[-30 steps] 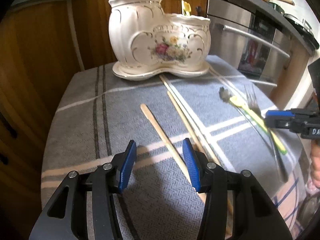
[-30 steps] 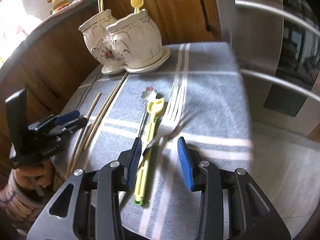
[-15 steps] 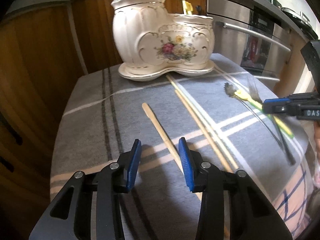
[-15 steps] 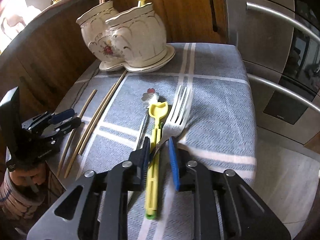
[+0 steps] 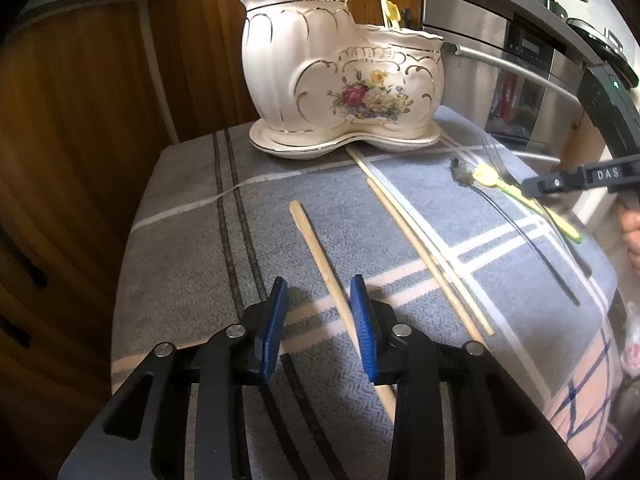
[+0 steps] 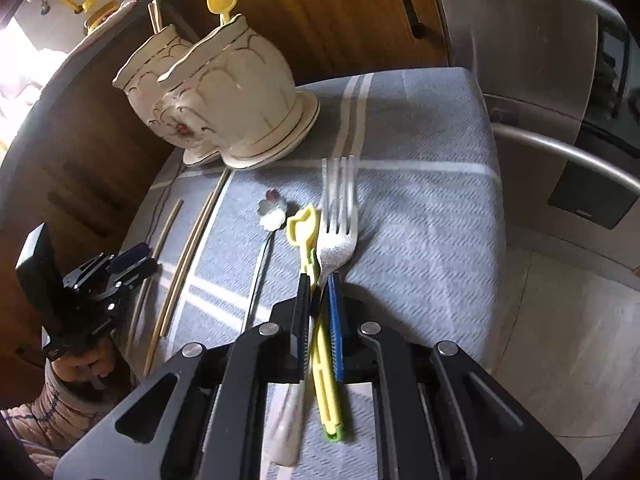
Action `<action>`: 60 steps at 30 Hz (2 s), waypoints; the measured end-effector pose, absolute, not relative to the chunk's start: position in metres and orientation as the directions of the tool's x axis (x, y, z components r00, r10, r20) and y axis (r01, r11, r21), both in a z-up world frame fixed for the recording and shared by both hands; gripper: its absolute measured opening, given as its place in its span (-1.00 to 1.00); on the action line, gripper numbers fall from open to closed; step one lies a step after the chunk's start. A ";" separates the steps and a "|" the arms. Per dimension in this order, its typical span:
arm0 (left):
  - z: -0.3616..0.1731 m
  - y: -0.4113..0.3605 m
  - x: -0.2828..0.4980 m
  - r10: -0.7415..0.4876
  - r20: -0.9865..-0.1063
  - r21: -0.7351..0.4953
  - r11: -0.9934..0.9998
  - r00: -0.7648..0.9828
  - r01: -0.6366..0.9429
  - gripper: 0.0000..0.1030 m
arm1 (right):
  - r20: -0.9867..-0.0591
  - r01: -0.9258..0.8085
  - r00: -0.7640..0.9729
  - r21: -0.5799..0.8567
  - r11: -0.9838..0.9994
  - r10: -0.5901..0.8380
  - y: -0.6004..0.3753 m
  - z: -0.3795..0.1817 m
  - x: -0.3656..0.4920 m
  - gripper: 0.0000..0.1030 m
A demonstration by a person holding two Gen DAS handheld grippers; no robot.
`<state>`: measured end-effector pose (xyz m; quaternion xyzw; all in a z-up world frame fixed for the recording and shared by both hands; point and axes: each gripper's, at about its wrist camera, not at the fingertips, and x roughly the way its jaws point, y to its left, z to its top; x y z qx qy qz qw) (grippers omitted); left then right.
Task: Organize utensils
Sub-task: 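Move both tools back to the table and grasp a silver fork with the right tool, then grasp a chopstick with the left tool while the right lifts the silver fork, then carry the chopstick and silver fork up to the ceramic holder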
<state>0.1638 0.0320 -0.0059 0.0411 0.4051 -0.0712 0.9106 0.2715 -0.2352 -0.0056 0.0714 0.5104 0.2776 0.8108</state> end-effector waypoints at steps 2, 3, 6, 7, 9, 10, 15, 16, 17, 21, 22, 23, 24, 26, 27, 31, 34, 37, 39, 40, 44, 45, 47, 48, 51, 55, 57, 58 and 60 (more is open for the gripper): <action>-0.006 0.034 0.165 -0.101 -0.750 0.015 0.986 0.654 0.169 -0.49 | -0.795 -0.382 0.328 0.382 0.841 0.510 -0.233 -0.003 0.274 -0.87; -0.005 0.036 0.166 -0.105 -0.756 0.013 0.984 0.646 0.176 -0.53 | -0.805 -0.389 0.330 0.360 0.848 0.494 -0.232 0.000 0.274 -0.87; -0.004 0.038 0.168 -0.111 -0.772 0.020 0.980 0.626 0.199 -0.54 | -0.842 -0.412 0.332 0.276 0.868 0.426 -0.226 0.001 0.279 -0.87; -0.003 0.038 0.169 -0.110 -0.777 0.025 0.979 0.620 0.205 -0.54 | -0.855 -0.423 0.329 0.247 0.872 0.401 -0.224 0.000 0.282 -0.87; -0.003 0.038 0.172 -0.113 -0.789 0.028 0.975 0.604 0.220 -0.54 | -0.878 -0.441 0.328 0.185 0.878 0.350 -0.219 -0.001 0.285 -0.87; -0.002 0.038 0.173 -0.114 -0.794 0.030 0.974 0.597 0.225 -0.54 | -0.886 -0.454 0.325 0.161 0.876 0.331 -0.217 -0.002 0.286 -0.88; 0.000 0.038 0.181 -0.112 -0.830 0.028 0.970 0.547 0.240 -0.53 | -0.926 -0.506 0.307 0.038 0.862 0.221 -0.199 -0.003 0.290 -0.87; 0.000 0.038 0.183 -0.109 -0.838 0.029 0.970 0.534 0.243 -0.53 | -0.931 -0.514 0.304 0.020 0.857 0.204 -0.195 -0.003 0.290 -0.87; 0.001 0.038 0.184 -0.106 -0.845 0.032 0.968 0.523 0.248 -0.53 | -0.934 -0.521 0.301 0.007 0.853 0.192 -0.194 -0.003 0.290 -0.87; 0.003 0.033 0.195 -0.090 -0.889 0.049 0.956 0.449 0.288 -0.53 | -0.950 -0.549 0.282 -0.042 0.835 0.138 -0.188 -0.002 0.292 -0.87; 0.004 0.032 0.199 -0.088 -0.901 0.052 0.951 0.424 0.306 -0.53 | -0.952 -0.554 0.278 -0.050 0.831 0.128 -0.187 -0.002 0.292 -0.87; 0.005 0.032 0.203 -0.092 -0.913 0.043 0.948 0.398 0.316 -0.53 | -0.955 -0.558 0.274 -0.059 0.828 0.117 -0.186 -0.002 0.292 -0.88; 0.005 0.032 0.208 -0.097 -0.921 0.032 0.946 0.377 0.324 -0.53 | -0.956 -0.564 0.273 -0.066 0.823 0.110 -0.184 -0.002 0.292 -0.88; 0.006 0.034 0.212 -0.105 -0.932 0.020 0.940 0.346 0.340 -0.53 | -0.958 -0.565 0.268 -0.072 0.822 0.100 -0.185 -0.002 0.291 -0.88; 0.006 0.034 0.214 -0.107 -0.936 0.016 0.939 0.336 0.343 -0.53 | -0.959 -0.562 0.265 -0.068 0.825 0.102 -0.186 -0.002 0.292 -0.88; 0.008 0.034 0.216 -0.107 -0.941 0.013 0.937 0.320 0.350 -0.54 | -0.953 -0.538 0.268 -0.028 0.843 0.139 -0.190 -0.003 0.292 -0.90; 0.007 0.032 0.215 -0.106 -0.936 0.022 0.934 0.335 0.357 -0.81 | -0.944 -0.528 0.285 -0.010 0.849 0.167 -0.197 -0.002 0.291 -0.90; 0.007 0.034 0.212 -0.115 -0.927 0.013 0.941 0.356 0.339 -0.88 | -0.924 -0.524 0.314 0.023 0.851 0.218 -0.204 0.011 0.285 -0.90; 0.008 0.039 0.210 -0.137 -0.918 -0.014 0.949 0.372 0.315 -0.88 | -0.908 -0.525 0.340 0.033 0.851 0.245 -0.206 0.023 0.280 -0.90; 0.009 0.041 0.209 -0.147 -0.913 -0.024 0.951 0.381 0.310 -0.88 | -0.899 -0.524 0.354 0.039 0.851 0.259 -0.207 0.028 0.278 -0.90; 0.032 0.052 0.202 -0.214 -0.856 -0.087 0.957 0.470 0.277 -0.88 | -0.857 -0.528 0.409 0.058 0.847 0.313 -0.208 0.053 0.267 -0.90; 0.038 0.054 0.200 -0.220 -0.842 -0.091 0.958 0.493 0.272 -0.88 | -0.844 -0.529 0.424 0.064 0.846 0.329 -0.209 0.060 0.265 -0.90; 0.061 0.059 0.196 -0.242 -0.793 -0.104 0.958 0.559 0.267 -0.88 | -0.824 -0.529 0.447 0.069 0.846 0.347 -0.208 0.068 0.262 -0.90; 0.070 0.060 0.192 -0.242 -0.775 -0.104 0.960 0.584 0.260 -0.88 | -0.814 -0.531 0.458 0.070 0.844 0.356 -0.207 0.073 0.262 -0.90; 0.101 0.064 0.188 -0.262 -0.698 -0.119 0.960 0.667 0.252 -0.88 | -0.788 -0.536 0.483 0.079 0.840 0.382 -0.205 0.088 0.262 -0.90; 0.139 0.069 0.191 -0.251 -0.604 -0.113 0.967 0.756 0.230 -0.88 | -0.753 -0.542 0.510 0.094 0.835 0.416 -0.205 0.106 0.267 -0.90; 0.152 0.071 0.194 -0.255 -0.569 -0.123 0.966 0.782 0.225 -0.88 | -0.727 -0.542 0.530 0.107 0.834 0.438 -0.203 0.120 0.270 -0.90; 0.158 0.071 0.199 -0.251 -0.555 -0.125 0.968 0.793 0.219 -0.88 | -0.716 -0.542 0.537 0.112 0.833 0.446 -0.201 0.126 0.271 -0.90; 0.167 0.066 0.209 -0.251 -0.524 -0.129 0.968 0.814 0.216 -0.88 | -0.687 -0.545 0.554 0.127 0.829 0.470 -0.198 0.141 0.275 -0.90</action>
